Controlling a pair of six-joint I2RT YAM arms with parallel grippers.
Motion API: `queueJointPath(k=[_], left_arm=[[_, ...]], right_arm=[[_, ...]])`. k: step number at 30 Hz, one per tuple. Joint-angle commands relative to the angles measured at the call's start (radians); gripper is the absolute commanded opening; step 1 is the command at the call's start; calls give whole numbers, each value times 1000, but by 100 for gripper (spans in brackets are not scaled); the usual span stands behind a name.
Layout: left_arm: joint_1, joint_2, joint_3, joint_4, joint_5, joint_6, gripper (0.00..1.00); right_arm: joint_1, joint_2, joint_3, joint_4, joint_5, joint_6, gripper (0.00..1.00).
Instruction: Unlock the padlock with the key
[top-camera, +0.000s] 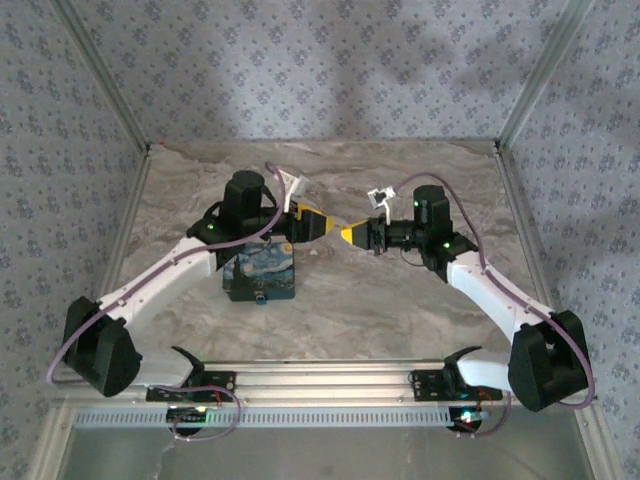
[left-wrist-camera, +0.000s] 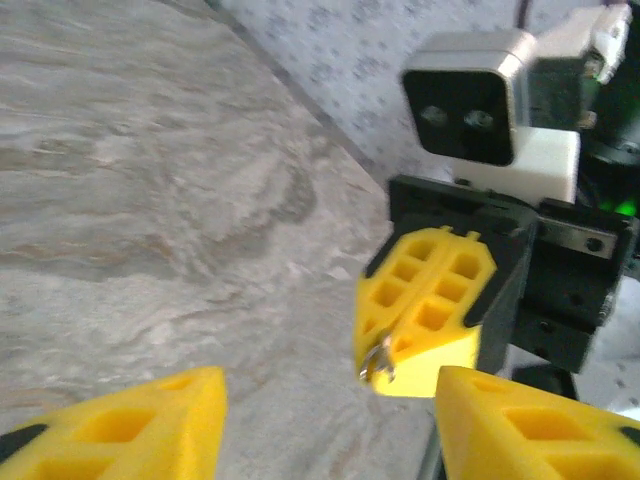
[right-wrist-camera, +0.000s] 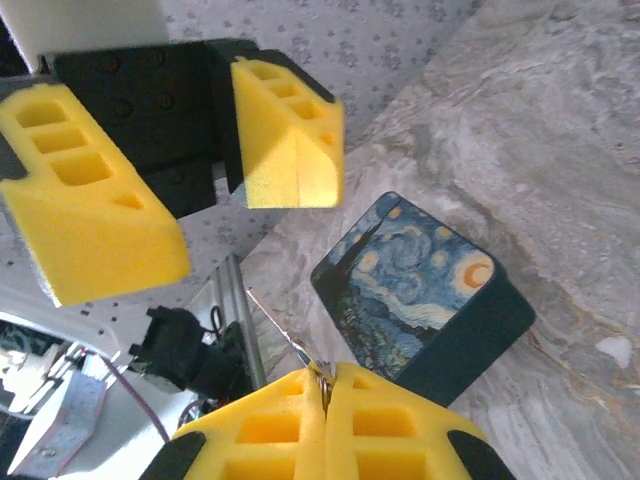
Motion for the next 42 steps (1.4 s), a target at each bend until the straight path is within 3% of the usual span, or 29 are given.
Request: queueJointPath(k=[1, 8, 10, 15, 22, 26, 42], left_arm=[[4, -81, -39, -8, -225, -36, 62], [4, -148, -91, -363, -769, -85, 69], [4, -139, -97, -439, -853, -107, 71], [5, -57, -95, -534, -923, -104, 80], [9, 70, -89, -501, -875, -94, 83], [29, 119, -107, -444, -790, -103, 84], [31, 384, 8, -313, -603, -58, 78]], right_arm=[[-8, -36, -15, -29, 92, 44, 0], [-26, -49, -25, -120, 266, 40, 0], [-36, -43, -28, -131, 284, 45, 0], [-59, -22, -35, -136, 296, 64, 0], [-70, -16, -44, -141, 308, 74, 0], [-75, -15, -43, -147, 314, 74, 0], [-81, -15, -42, -174, 317, 69, 0]])
